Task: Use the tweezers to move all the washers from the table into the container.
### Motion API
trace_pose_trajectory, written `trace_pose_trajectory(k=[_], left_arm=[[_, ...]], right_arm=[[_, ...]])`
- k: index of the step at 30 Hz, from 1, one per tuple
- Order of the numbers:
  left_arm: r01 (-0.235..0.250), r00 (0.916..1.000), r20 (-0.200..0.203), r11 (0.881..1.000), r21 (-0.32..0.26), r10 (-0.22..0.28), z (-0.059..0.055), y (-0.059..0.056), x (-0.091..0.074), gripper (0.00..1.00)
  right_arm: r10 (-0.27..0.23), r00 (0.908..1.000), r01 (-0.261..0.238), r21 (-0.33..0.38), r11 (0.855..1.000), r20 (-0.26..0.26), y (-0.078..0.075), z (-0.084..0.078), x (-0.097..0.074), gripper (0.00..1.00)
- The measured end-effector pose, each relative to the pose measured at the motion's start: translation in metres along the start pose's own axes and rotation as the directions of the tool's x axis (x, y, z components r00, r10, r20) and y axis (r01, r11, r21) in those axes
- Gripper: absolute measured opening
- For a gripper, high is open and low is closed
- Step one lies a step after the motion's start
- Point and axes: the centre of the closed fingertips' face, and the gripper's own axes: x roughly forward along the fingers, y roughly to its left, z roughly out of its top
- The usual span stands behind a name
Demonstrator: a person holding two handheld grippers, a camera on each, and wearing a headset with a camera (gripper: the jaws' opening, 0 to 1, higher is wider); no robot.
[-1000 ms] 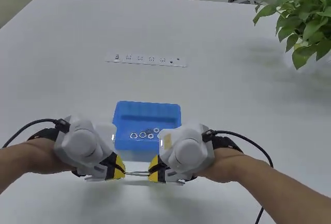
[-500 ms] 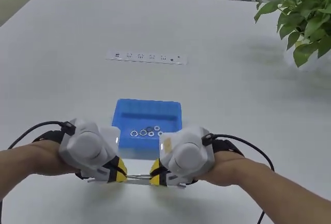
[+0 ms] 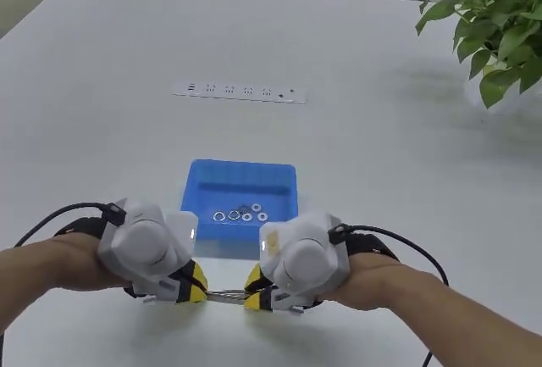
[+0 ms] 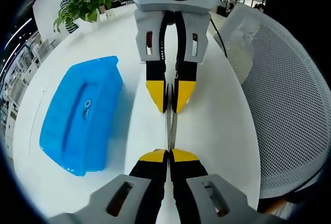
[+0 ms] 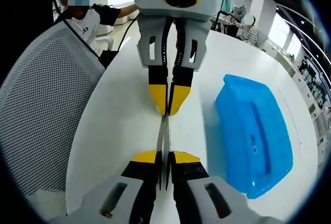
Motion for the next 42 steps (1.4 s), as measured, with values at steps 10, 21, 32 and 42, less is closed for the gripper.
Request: trace_pose_trajectory(k=[10, 21, 32, 42], left_arm=[[-0.002, 0.9998, -0.02, 1.0, 0.016, 0.002, -0.001, -0.001, -0.001, 0.06], [-0.06, 0.9976, 0.033, 0.996, -0.066, 0.062, -0.004, 0.001, -0.018, 0.21], [-0.125, 0.9542, 0.23, 0.954, -0.271, 0.191, 0.014, 0.015, -0.057, 0.4], [-0.216, 0.8815, 0.32, 0.899, -0.381, 0.347, 0.022, 0.026, -0.097, 0.61]], right_arm=[[-0.011, 0.9999, 0.011, 0.007, 1.0, 0.007, -0.002, 0.003, -0.003, 0.16], [-0.092, 0.9937, 0.086, 0.094, 0.992, 0.065, -0.015, 0.011, -0.026, 0.28], [-0.225, 0.9636, 0.184, 0.254, 0.95, 0.144, -0.028, 0.012, -0.062, 0.48], [-0.355, 0.9135, 0.265, 0.37, 0.89, 0.199, -0.036, 0.001, -0.102, 0.66]])
